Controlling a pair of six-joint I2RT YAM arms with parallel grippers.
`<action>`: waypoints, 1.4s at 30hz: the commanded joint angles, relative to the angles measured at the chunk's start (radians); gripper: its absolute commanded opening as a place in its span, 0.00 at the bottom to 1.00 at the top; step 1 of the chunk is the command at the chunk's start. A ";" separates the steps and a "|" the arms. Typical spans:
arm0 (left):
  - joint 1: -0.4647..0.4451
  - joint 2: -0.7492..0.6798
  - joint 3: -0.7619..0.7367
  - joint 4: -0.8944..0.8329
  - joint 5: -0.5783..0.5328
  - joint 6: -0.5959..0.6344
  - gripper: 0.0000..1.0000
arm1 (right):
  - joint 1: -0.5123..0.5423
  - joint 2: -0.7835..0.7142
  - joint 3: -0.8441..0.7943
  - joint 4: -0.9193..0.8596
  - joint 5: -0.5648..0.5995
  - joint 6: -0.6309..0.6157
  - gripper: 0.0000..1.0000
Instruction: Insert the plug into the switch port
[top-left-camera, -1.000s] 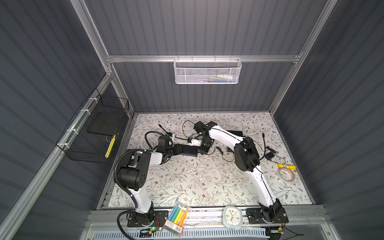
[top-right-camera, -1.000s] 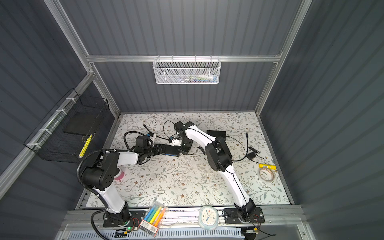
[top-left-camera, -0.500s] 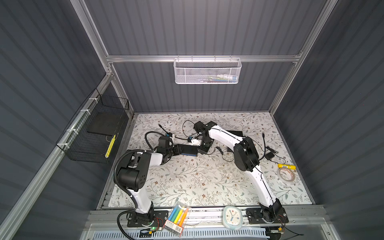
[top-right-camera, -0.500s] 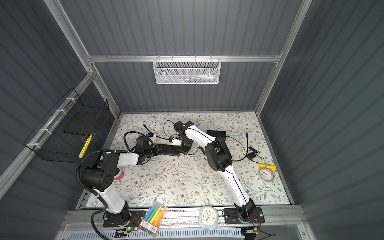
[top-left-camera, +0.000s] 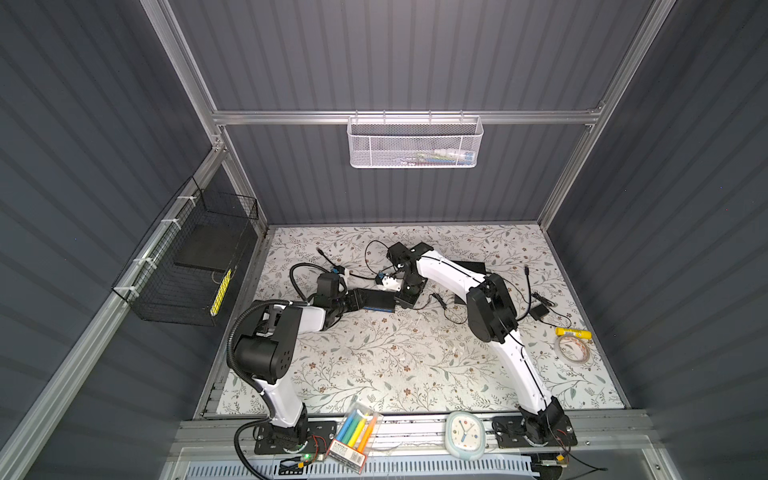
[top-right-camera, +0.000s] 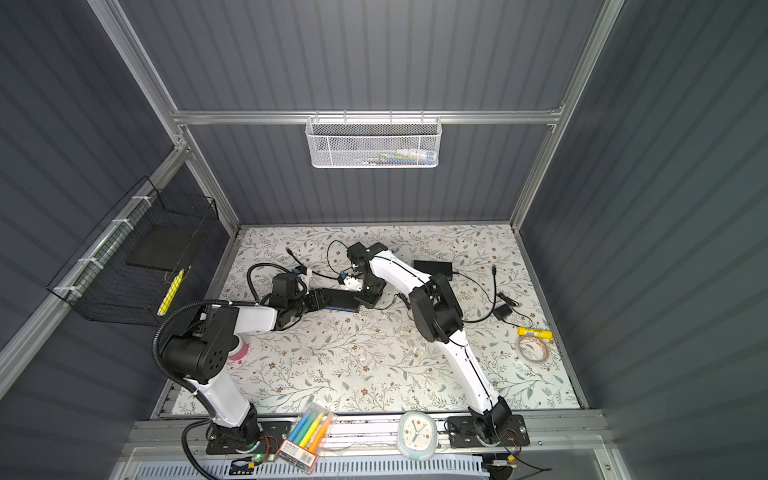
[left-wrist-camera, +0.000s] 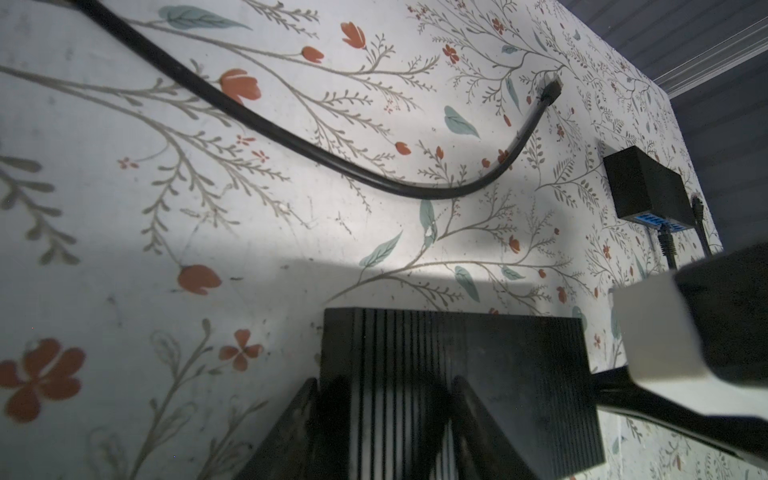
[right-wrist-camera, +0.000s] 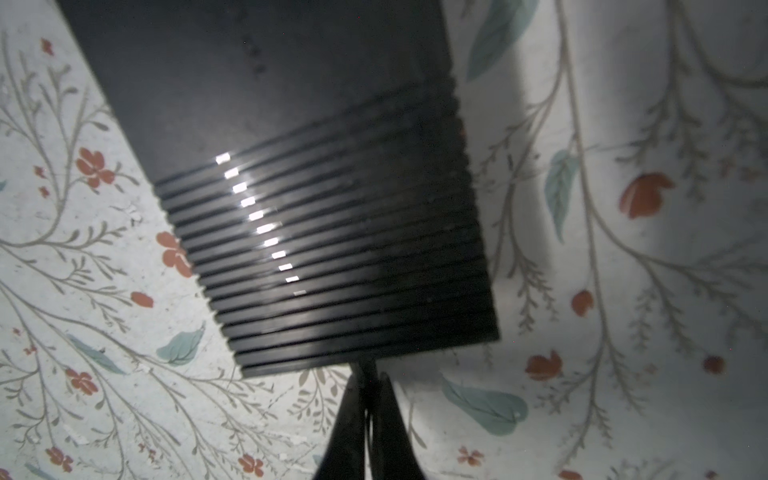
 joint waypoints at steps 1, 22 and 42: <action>-0.086 0.060 -0.063 -0.220 0.147 0.005 0.50 | 0.049 -0.020 0.063 0.221 -0.118 -0.018 0.00; -0.118 0.075 -0.062 -0.222 0.123 0.003 0.50 | 0.081 0.032 0.185 0.205 -0.117 -0.007 0.06; 0.014 -0.188 -0.060 -0.342 -0.039 -0.054 0.68 | -0.016 -0.281 -0.350 0.353 -0.002 -0.015 0.23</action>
